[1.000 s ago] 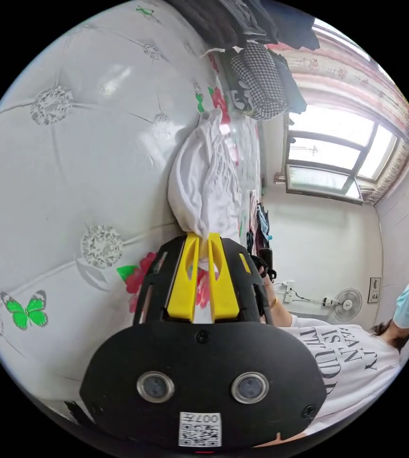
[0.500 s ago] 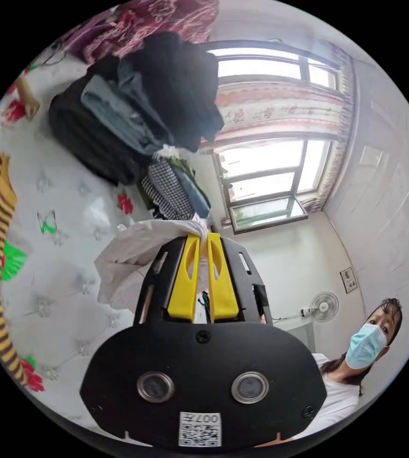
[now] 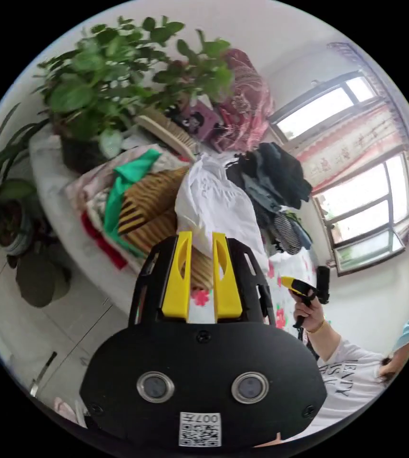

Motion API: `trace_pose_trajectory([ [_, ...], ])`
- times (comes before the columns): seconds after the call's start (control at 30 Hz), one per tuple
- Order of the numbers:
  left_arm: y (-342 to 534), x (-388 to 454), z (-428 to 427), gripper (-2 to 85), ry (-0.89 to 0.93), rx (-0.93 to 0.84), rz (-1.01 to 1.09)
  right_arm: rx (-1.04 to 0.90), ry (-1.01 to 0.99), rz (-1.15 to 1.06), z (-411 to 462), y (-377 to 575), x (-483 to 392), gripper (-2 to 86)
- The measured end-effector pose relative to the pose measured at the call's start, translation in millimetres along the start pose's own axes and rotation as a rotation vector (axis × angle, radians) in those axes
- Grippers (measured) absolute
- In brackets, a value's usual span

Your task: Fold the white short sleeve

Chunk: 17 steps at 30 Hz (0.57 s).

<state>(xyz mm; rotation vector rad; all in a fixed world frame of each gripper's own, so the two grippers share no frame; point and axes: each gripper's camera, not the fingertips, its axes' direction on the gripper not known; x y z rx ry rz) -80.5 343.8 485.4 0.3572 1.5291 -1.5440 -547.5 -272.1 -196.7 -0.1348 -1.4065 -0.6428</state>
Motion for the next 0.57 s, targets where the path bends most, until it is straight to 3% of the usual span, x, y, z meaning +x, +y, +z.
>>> trace_pose_trajectory([
  [0.1, 96, -31, 2, 10.3, -0.146, 0.014, -0.121, -0.158, 0.265, -0.034, 12, 70, 30, 0.0],
  [0.23, 191, 14, 25, 10.9, -0.221, -0.015, -0.044, -0.284, 0.586, -0.008, -13, 174, 61, 0.0],
  [0.4, 263, 177, 122, 7.5, -0.194, -0.271, 0.394, -0.427, 0.955, 0.063, -59, 316, 66, -0.2],
  [0.47, 283, 235, 155, 6.4, -0.182, -0.355, 0.559, -0.443, 1.001, 0.084, -60, 350, 63, -0.1],
  [0.57, 319, 325, 197, 5.8, -0.165, -0.434, 0.778, -0.534, 0.911, 0.124, -37, 396, 73, 0.0],
])
